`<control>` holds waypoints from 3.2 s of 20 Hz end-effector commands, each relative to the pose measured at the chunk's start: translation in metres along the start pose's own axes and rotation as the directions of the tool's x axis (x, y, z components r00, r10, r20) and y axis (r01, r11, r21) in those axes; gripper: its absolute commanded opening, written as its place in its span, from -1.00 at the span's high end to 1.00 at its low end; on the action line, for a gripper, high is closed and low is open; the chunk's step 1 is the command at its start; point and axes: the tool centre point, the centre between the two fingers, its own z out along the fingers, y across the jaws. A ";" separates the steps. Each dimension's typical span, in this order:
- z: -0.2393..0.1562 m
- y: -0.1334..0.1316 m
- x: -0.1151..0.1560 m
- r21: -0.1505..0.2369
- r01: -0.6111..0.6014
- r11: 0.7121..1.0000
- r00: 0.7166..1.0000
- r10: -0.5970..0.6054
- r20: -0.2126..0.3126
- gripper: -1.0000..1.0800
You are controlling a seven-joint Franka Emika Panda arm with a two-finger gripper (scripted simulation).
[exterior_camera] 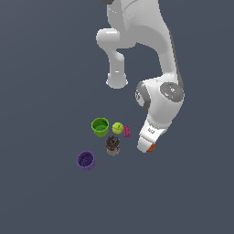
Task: Pick up a designated object from a clutter of objects.
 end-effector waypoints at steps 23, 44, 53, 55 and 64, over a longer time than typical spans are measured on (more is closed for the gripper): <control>0.055 -0.004 0.004 0.001 0.026 1.000 1.000 -0.026 -0.004 1.00; 0.031 0.002 -0.016 -0.001 0.025 1.000 1.000 -0.025 -0.004 1.00; -0.026 0.015 -0.064 -0.001 0.025 1.000 1.000 -0.025 -0.004 1.00; -0.042 0.018 -0.077 -0.001 0.025 1.000 1.000 -0.025 -0.004 1.00; -0.121 0.035 -0.141 0.002 0.026 1.000 1.000 -0.026 -0.007 1.00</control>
